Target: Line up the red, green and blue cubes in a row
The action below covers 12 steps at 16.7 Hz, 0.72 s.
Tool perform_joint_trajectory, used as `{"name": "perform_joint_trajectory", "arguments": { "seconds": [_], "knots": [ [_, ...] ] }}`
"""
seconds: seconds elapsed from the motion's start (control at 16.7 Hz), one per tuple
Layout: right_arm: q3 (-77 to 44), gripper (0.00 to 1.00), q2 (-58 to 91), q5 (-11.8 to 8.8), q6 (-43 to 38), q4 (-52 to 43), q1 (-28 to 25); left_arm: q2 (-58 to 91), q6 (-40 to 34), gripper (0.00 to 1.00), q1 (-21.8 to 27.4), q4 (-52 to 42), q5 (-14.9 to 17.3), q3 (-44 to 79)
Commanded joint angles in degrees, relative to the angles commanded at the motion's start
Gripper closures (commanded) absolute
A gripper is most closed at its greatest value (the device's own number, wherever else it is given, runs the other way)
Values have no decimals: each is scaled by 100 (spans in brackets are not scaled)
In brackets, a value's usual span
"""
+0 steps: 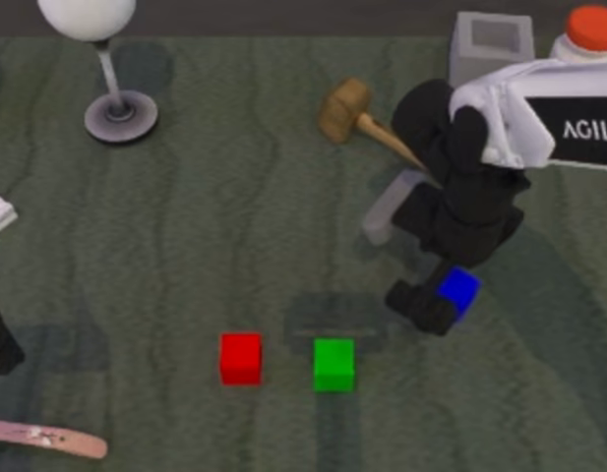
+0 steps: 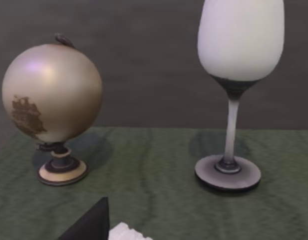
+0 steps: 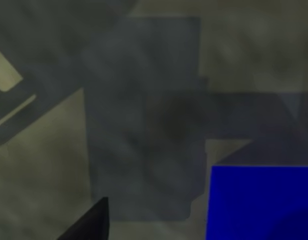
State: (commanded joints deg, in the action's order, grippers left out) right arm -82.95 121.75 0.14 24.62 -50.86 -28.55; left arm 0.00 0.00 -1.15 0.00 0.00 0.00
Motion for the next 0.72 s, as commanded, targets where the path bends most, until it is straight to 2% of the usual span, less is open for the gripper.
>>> {"name": "perform_joint_trajectory", "arguments": {
  "seconds": [0.18,0.42,0.72],
  "knots": [
    [261,0,174,1,1,405,1,0,0,0,0,0,0,0],
    [272,0,182,2,1,420,1,0,0,0,0,0,0,0],
    [272,38,182,2,1,420,1,0,0,0,0,0,0,0]
  ]
}}
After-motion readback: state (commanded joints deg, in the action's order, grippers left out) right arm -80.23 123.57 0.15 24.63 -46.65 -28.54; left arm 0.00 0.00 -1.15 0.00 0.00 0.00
